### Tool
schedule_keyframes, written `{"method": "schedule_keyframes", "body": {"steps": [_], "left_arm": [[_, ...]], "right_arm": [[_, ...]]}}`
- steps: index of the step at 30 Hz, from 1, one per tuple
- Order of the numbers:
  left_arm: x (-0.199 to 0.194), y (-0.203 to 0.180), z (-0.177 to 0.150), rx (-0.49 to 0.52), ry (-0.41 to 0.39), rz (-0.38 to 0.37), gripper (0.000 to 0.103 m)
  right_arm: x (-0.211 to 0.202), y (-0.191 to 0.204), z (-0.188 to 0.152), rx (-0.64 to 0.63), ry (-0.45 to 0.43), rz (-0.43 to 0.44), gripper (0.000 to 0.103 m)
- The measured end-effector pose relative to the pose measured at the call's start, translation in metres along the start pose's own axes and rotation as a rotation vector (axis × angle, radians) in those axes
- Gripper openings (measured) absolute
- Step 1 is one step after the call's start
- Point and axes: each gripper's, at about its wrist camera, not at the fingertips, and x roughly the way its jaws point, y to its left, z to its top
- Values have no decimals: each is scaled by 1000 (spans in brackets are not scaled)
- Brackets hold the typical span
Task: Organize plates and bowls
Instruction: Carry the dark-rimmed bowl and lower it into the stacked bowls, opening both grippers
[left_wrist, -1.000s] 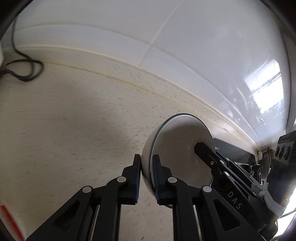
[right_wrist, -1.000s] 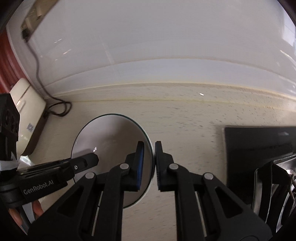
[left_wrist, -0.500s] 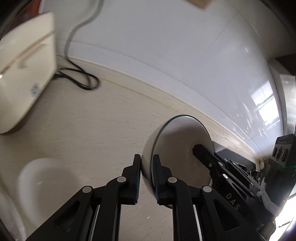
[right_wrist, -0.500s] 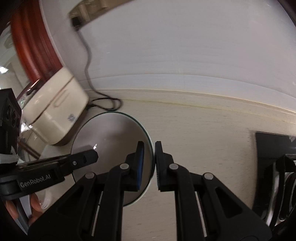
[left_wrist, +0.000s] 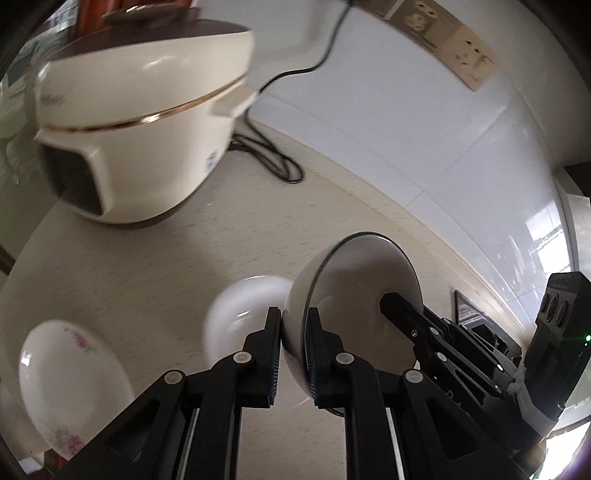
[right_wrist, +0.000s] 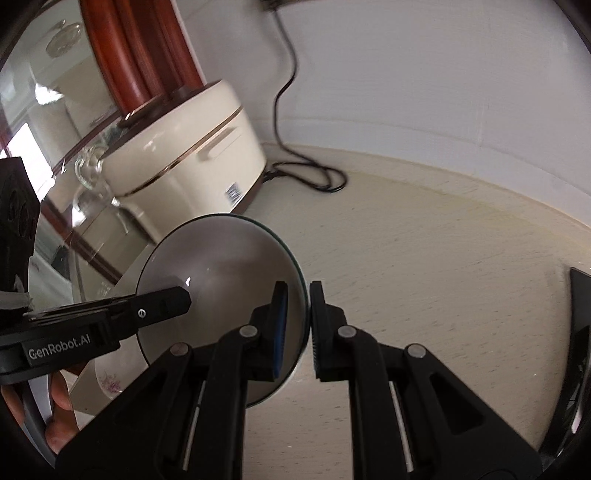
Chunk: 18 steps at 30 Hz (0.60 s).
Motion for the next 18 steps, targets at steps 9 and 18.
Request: {"method": "schedule_keyframes", "body": {"steps": [9, 18], "left_arm": [[6, 24, -11, -23, 61, 28, 14], [16, 29, -12, -11, 83, 67, 16]], "right_arm": [[26, 12, -14, -12, 73, 14, 15], [47, 10, -22, -14, 126, 20, 15]]}}
